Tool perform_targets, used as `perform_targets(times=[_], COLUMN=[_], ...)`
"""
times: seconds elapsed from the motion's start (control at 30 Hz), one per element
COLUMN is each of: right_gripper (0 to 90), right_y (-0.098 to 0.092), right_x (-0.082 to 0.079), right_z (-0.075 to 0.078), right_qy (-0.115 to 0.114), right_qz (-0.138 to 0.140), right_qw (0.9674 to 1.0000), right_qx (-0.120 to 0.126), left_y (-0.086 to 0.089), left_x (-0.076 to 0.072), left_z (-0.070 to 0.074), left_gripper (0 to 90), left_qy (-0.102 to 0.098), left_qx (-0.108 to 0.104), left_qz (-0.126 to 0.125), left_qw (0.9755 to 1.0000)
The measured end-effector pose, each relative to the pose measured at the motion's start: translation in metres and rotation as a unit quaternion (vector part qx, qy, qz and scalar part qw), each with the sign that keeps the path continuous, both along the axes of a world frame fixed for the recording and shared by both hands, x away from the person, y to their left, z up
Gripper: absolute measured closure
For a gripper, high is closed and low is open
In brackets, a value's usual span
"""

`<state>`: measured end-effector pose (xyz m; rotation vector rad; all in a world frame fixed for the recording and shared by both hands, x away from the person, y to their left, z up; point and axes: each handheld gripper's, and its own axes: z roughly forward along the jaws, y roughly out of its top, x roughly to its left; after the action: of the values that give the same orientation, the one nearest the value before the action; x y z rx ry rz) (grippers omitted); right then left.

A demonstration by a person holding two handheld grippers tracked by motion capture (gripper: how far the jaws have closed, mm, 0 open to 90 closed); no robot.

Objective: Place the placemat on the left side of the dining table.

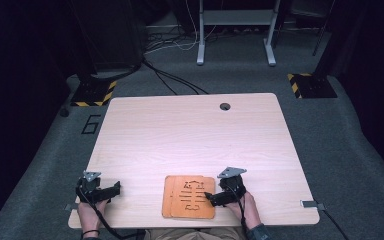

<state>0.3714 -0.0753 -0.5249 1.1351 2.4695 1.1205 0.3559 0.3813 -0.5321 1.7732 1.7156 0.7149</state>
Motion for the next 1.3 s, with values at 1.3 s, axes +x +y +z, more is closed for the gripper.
perform_targets(times=[1.3], right_gripper=[5.3], right_y=[-0.004], right_x=[-0.002], right_z=[-0.001], right_qy=[-0.014], right_qz=[-0.007], right_qw=[0.9998], right_qx=[-0.014], left_y=[-0.074], left_x=[-0.018], left_z=[0.032], left_gripper=[0.1], left_qy=[-0.01], left_qx=[-0.069], left_qz=[-0.139], left_qw=[0.9879])
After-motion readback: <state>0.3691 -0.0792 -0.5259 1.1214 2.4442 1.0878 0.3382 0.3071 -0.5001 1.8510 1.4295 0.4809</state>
